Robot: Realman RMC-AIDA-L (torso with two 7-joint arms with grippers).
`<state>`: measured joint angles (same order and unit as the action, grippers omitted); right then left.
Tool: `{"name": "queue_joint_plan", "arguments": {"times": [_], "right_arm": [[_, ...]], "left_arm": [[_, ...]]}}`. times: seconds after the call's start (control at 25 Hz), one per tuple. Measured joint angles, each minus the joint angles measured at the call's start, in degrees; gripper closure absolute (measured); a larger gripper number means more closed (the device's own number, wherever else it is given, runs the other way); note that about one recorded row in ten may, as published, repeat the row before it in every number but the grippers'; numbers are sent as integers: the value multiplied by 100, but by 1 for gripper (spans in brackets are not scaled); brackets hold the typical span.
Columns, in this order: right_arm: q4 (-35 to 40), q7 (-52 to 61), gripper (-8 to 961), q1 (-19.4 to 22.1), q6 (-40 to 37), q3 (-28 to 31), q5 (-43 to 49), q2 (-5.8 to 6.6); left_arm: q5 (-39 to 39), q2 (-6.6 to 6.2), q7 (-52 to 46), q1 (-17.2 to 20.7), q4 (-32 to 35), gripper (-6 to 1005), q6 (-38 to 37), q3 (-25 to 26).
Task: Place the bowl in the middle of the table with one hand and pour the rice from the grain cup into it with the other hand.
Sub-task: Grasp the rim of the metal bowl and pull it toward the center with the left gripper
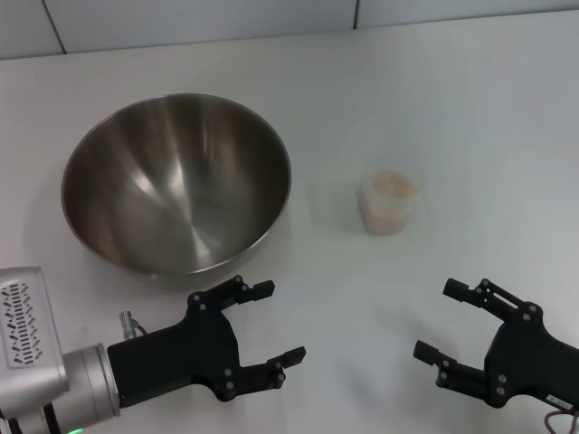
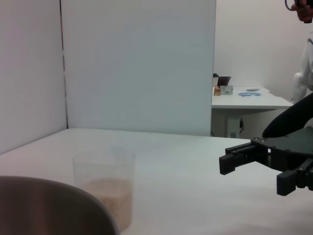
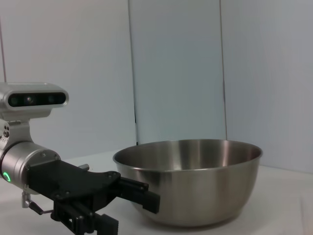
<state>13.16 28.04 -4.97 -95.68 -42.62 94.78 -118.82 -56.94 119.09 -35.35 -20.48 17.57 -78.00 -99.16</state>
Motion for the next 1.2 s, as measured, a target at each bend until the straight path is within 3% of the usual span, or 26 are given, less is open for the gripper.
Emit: {"name": "queue_joint_plan", "arguments": {"times": [0.4,0.6,0.64,0.72,0.76,0.8,0.84,0.88,0.92,0.96,1.0,1.08,1.16,1.2], "right_arm": [[2,26,125,-22,0,-4,18,0],[1,25,126,-21,-1,-6,22,0],[0,25,126,-21,-3,-11,22,0],[1,24,127,-18,-30,-13,23,0],[2,25,127,-10,-55,-5,24,0],[2,25,127,-10,-55,-5,24,0],[2,24,127,-5,-65,-2,24,0],[3,24,128,-3,-69,1,24,0],[3,24,128,-4,-71,0,24,0],[3,23,128,-4,-72,0,24,0],[3,23,128,-4,-72,0,24,0],[3,23,129,-12,-77,-1,24,0],[3,23,129,-18,-83,-6,24,0],[3,23,130,-18,-83,-6,24,0]], "left_arm": [[-1,-3,-10,60,35,187,-58,-29],[22,-44,-72,252,376,202,-925,311],[38,-71,-773,421,987,205,-1311,1050],[-7,-98,-1326,485,1409,211,-1215,1380],[-273,-145,-2308,647,2365,214,-643,1839],[-273,-145,-2308,647,2365,217,-643,1839],[-757,-152,-3114,820,3389,220,203,2086],[-757,-152,-3114,820,3389,223,203,2086],[-1138,-141,-3623,892,4002,226,710,2181],[-2086,-133,-4826,910,4969,229,1621,2286],[-2086,-133,-4826,910,4969,232,1621,2286],[-3287,-158,-6201,706,5588,238,2200,2399],[-5201,-166,-8045,102,5803,244,2281,2719],[-5201,-166,-8045,102,5803,247,2281,2719]]}}
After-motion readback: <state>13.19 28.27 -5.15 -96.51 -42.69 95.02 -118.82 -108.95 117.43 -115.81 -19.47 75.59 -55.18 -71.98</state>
